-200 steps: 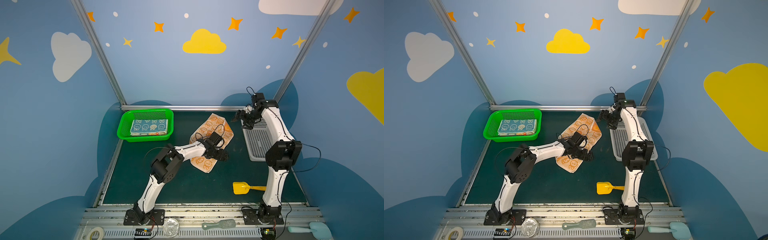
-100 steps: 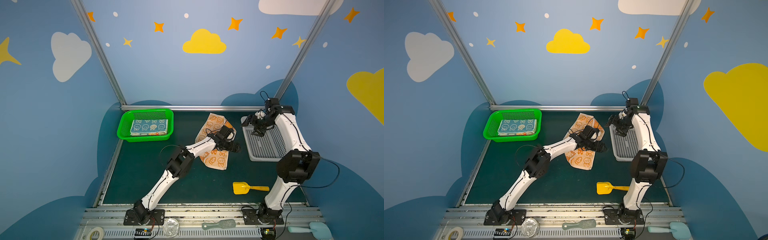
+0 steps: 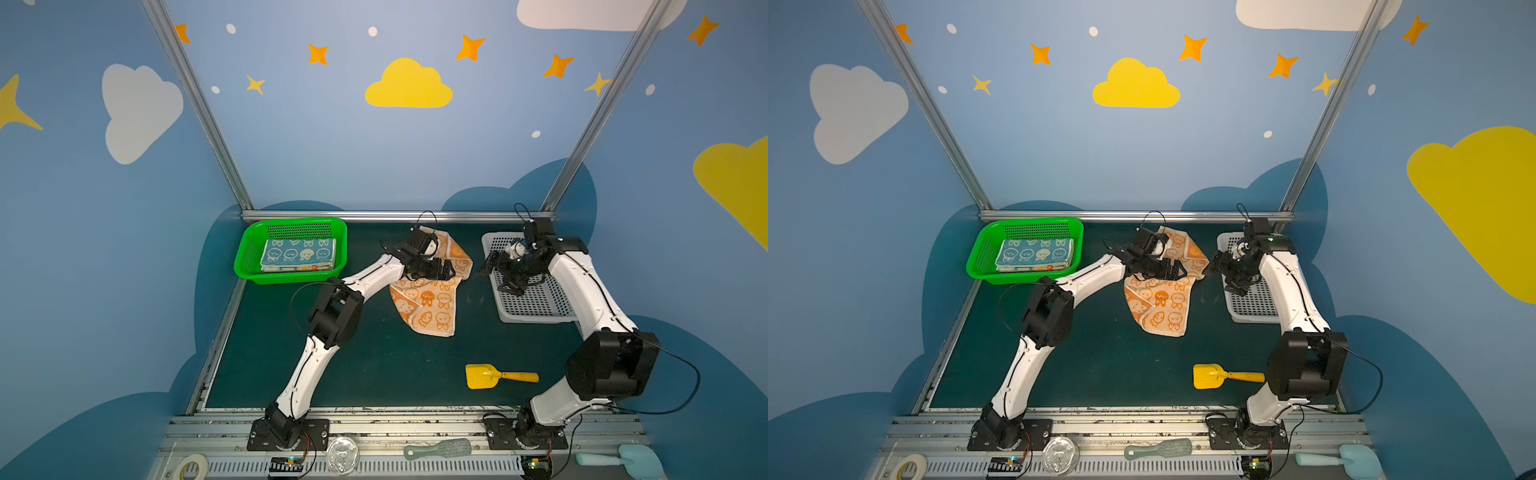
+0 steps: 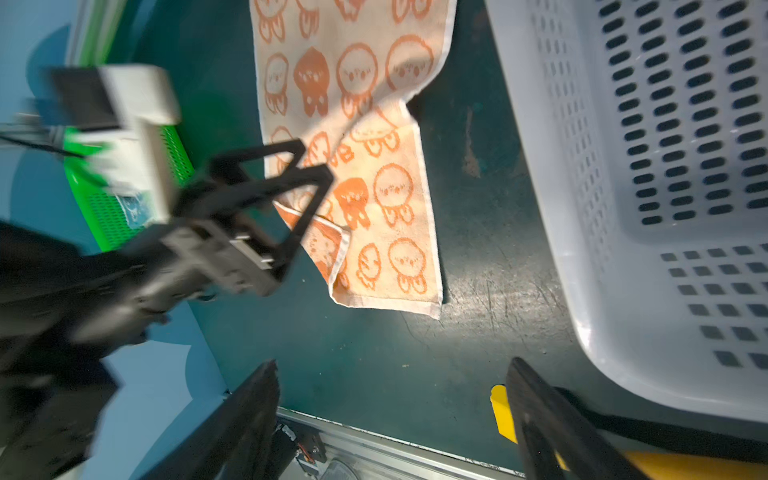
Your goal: Fold and stack the towels
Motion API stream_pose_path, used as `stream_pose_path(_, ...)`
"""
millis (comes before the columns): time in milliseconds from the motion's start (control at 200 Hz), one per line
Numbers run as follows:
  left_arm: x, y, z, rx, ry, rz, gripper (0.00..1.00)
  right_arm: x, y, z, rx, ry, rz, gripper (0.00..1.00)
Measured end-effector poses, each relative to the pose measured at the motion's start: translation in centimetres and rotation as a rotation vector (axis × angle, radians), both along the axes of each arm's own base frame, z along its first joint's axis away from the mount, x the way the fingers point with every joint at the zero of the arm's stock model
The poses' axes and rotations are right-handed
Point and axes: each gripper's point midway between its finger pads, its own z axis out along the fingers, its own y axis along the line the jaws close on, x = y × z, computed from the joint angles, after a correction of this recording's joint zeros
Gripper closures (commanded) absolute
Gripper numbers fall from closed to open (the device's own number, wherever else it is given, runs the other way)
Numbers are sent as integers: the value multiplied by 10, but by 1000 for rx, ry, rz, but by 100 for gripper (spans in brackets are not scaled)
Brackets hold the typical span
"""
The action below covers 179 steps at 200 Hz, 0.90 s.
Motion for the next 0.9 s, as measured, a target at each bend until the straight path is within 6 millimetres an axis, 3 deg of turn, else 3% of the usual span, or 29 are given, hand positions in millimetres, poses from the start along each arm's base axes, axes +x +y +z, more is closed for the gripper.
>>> stream_pose_path(145,-10,32,64,-16,-108,26,0,-31,28,-45,-31,101,78,20)
stream_pose_path(255,-38,53,79,-14,-127,30,0,-53,46,-69,-55,153,132,29)
stream_pose_path(350,-66,70,62,11,-89,32,0,-65,53,-87,-63,182,147,39)
stream_pose_path(541,-118,106,-11,108,74,53,0,-86,59,-124,-79,261,149,53)
stream_pose_path(641,-134,117,-36,143,136,63,0,-92,61,-145,-87,299,152,58)
stream_pose_path(756,-141,121,-46,155,163,71,0,-93,64,-160,-95,326,156,61)
stream_pose_path(896,-140,118,-39,141,146,71,0,-88,67,-167,-93,318,152,66)
